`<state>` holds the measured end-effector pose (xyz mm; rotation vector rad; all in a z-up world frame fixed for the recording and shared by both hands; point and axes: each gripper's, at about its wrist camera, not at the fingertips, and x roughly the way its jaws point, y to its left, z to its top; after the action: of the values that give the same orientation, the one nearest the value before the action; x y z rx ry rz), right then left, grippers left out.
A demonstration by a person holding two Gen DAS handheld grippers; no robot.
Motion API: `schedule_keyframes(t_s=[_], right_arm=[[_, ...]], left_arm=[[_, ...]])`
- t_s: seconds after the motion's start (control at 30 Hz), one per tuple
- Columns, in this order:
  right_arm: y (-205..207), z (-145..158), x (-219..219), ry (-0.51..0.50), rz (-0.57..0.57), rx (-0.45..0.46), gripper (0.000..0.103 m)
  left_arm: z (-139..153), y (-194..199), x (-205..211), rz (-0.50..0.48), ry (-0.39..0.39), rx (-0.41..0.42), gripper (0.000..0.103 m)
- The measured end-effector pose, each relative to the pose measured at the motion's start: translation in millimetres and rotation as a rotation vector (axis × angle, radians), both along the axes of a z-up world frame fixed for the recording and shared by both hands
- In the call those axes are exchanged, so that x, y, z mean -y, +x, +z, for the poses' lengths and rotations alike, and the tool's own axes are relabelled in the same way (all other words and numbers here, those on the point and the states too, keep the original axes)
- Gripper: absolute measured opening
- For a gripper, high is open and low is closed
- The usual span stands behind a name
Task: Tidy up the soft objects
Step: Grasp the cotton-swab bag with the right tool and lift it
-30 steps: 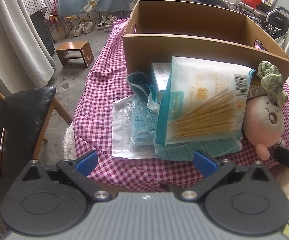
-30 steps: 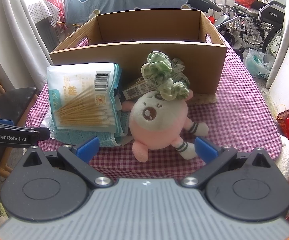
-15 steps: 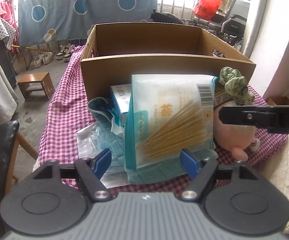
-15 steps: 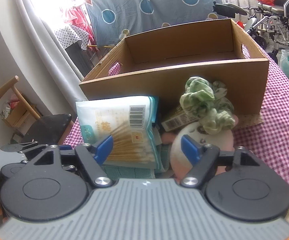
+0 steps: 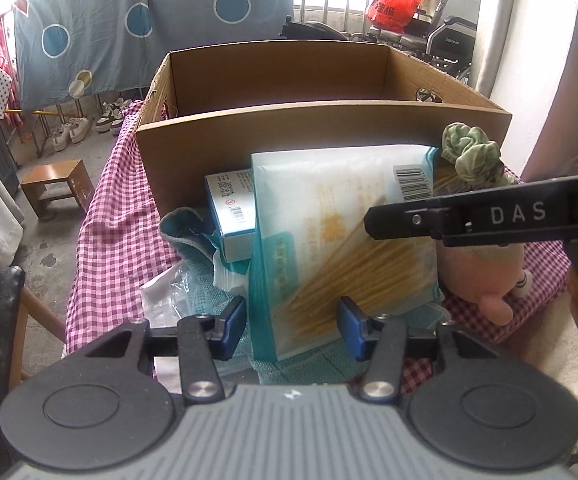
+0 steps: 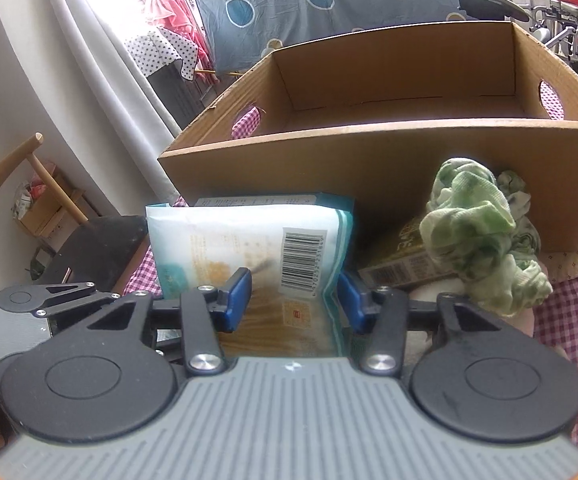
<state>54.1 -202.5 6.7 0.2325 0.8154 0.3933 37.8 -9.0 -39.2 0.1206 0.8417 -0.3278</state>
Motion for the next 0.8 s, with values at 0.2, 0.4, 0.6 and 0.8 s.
schedule_keyframes(t_s=[0.2,0.4,0.6,0.8], right_arm=[[-4,3,1,0.004,-0.013,0.008,0.036],[-19,11,9,0.024,-0.01,0.041,0.024],[-29,33,18,0.061,-0.009,0.085,0.02],[-20,88,28,0.101,0.04,0.183,0.019]], left_arm=[[5,-5,0,0.0,-0.002,0.027,0.04],[14,-12,3,-0.007,-0.016,0.057,0.033],[30,-21,4,-0.007,-0.032,0.089,0.03],[83,-17,-5,-0.027,-0.06,0.171,0.03]])
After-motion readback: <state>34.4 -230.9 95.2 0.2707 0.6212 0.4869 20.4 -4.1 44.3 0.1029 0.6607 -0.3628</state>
